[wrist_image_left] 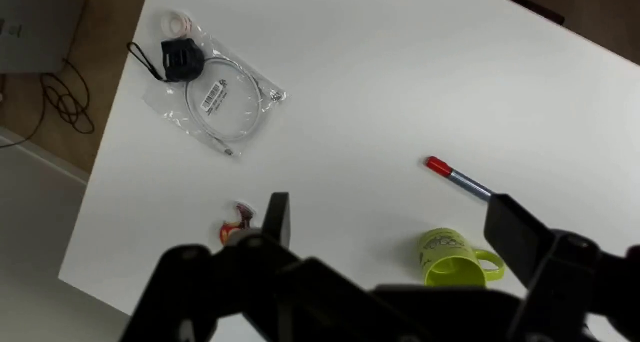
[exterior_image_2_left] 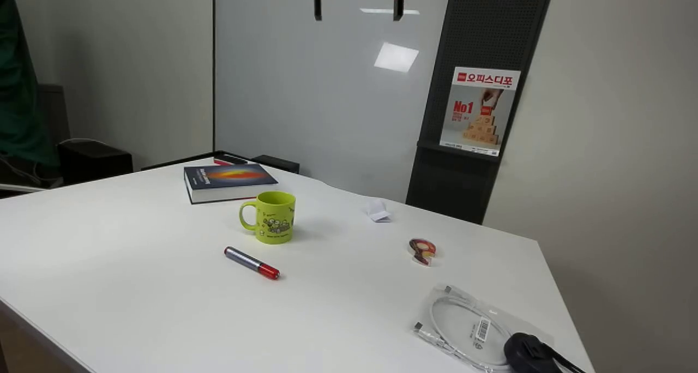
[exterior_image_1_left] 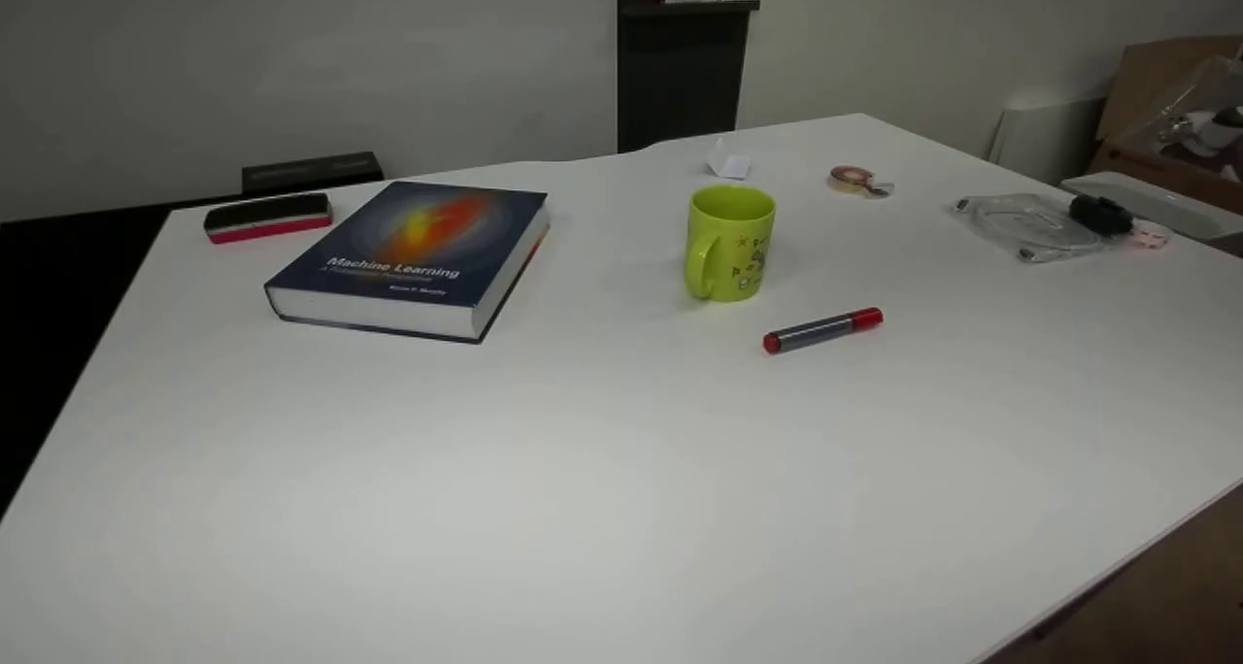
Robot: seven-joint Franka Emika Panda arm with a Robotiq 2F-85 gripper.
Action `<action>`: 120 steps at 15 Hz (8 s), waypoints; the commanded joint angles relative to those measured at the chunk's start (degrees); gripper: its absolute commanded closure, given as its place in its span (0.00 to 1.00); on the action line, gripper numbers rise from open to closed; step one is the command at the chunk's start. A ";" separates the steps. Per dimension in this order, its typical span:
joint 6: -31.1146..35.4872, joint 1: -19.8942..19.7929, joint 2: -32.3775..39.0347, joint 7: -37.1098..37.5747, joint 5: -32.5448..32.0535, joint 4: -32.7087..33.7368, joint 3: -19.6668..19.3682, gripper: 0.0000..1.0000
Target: Put the marker in the mug
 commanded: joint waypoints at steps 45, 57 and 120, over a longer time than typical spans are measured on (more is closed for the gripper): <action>43.21 3.10 17.63 -34.07 15.85 -24.16 12.90 0.00; 56.44 1.29 29.14 -30.40 6.81 -22.88 12.59 0.00; -4.34 1.66 28.48 -6.94 4.71 7.90 12.73 0.94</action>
